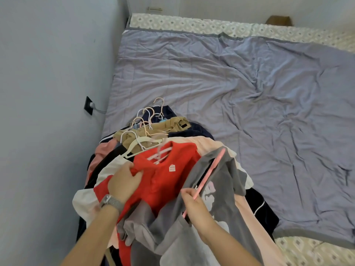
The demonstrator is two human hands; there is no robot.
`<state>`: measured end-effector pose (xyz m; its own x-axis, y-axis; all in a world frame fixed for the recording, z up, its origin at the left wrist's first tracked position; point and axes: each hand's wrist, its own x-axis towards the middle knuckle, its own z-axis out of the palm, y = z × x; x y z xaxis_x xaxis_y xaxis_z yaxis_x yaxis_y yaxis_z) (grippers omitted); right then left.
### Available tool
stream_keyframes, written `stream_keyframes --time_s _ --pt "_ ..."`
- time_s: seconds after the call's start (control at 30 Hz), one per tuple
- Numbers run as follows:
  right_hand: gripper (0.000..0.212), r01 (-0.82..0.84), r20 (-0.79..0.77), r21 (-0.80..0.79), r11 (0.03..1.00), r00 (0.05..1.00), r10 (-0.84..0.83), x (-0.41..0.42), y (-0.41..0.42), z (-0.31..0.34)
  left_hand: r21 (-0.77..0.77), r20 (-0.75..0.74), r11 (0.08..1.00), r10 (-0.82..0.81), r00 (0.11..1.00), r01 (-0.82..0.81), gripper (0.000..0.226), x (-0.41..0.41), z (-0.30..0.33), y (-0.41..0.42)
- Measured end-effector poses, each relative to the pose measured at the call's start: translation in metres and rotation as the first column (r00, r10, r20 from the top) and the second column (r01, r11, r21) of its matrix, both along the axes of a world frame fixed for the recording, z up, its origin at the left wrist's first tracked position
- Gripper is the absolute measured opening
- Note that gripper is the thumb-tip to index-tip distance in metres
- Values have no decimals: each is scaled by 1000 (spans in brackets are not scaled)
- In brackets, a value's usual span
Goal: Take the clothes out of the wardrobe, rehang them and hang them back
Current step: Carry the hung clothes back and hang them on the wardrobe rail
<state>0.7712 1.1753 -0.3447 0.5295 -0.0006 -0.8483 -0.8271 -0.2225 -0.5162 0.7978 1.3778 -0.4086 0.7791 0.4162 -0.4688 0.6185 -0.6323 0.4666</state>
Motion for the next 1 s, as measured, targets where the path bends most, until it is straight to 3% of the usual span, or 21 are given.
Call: stream_keyframes --time_s 0.07,0.17,0.2,0.27,0.33,0.4,0.53,0.67,0.77,0.87,0.9,0.93,1.0 --pt "18 40 62 -60 997 997 -37 -2 5 3 -38 41 999 -32 999 33 14 -23 22 -29" --pt "25 22 104 -75 997 994 -14 -7 13 11 -221 173 975 54 983 -15 12 -54 49 -68" --pt "26 18 106 -62 998 994 -12 -10 14 14 -168 221 986 50 974 -12 11 -61 54 -76" --pt "25 26 92 -33 999 996 -23 -16 13 19 91 305 996 -42 951 15 10 -68 60 -82" --pt "22 20 68 -27 999 998 -18 -22 7 26 298 324 955 -108 940 7 15 -69 60 -77" --pt "21 30 48 -10 1000 998 -29 -27 -1 32 347 364 938 -123 923 -12 15 -65 58 -66" --pt "22 85 38 29 996 996 -86 -29 -15 42 193 334 980 -22 942 -45 12 -56 77 -62" --pt "30 182 179 25 983 967 -183 -36 -6 54 -185 177 981 -16 984 49 15 -62 96 -87" --pt "42 309 286 50 950 907 -310 -46 1 64 -492 115 870 29 993 32 11 -80 121 -114" --pt "44 268 302 150 952 904 -302 -58 -1 77 -747 84 664 119 989 -16 23 -100 152 -122" --pt "41 234 294 185 954 914 -281 -62 -2 82 -746 108 666 111 988 6 28 -106 157 -123" --pt "41 185 288 219 958 926 -245 -65 -4 87 -682 152 730 89 984 39 31 -112 161 -125" --pt "49 20 275 263 965 957 -95 -70 -10 98 -406 227 909 -4 974 99 37 -123 168 -134"
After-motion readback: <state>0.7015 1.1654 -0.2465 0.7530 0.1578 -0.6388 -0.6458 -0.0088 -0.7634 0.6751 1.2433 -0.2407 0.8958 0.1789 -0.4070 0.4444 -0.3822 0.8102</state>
